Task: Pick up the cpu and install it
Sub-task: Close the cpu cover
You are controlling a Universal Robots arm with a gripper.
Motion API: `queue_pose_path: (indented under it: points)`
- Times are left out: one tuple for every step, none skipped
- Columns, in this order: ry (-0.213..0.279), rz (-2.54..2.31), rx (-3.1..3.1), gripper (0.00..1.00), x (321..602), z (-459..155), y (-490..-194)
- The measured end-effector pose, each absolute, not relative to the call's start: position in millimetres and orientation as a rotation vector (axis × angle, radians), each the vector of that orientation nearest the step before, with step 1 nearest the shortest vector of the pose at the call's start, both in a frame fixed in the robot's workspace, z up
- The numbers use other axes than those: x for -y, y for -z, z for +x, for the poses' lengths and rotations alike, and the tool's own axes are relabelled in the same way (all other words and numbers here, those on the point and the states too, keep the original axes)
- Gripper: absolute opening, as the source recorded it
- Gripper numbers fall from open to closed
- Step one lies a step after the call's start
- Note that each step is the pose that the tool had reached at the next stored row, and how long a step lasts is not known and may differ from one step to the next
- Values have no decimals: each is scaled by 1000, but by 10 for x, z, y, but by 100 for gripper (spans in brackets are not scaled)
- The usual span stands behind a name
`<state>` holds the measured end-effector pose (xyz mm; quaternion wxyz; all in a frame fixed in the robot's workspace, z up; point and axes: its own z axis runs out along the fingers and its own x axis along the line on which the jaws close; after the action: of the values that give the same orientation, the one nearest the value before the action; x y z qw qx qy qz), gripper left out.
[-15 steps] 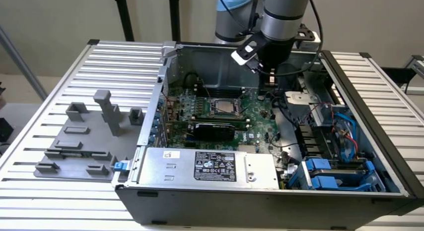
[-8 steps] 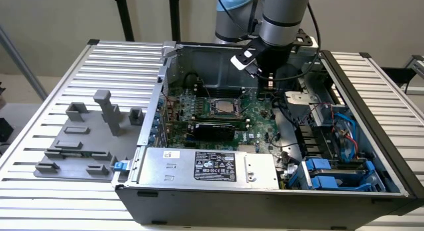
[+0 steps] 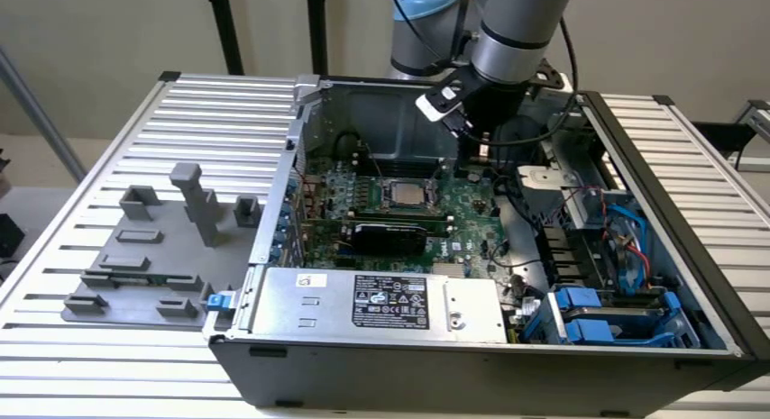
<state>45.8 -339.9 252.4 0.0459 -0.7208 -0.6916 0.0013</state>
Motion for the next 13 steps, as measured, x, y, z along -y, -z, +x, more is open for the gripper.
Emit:
queue_pose_path:
  points:
    - [-19,-2194,2105,11,3399,450,-2524]
    - [-33,-2187,2099,11,3399,440,-2524]
    - [-47,-2181,2093,11,3399,429,-2524]
    - [-59,-2175,2087,11,3399,416,-2525]
    - [-71,-2170,2081,11,3399,403,-2524]
    - [-84,-2164,2075,11,3399,389,-2524]
    - [-95,-2158,2069,11,3399,375,-2524]
    - [-107,-2152,2063,11,3399,361,-2524]
    - [-120,-2146,2057,11,3399,346,-2523]
    - [-131,-2141,2051,11,3399,331,-2523]
    - [-143,-2135,2045,11,3399,316,-2522]
    - [-155,-2129,2039,11,3399,301,-2522]
    - [-166,-2124,2033,11,3399,285,-2522]
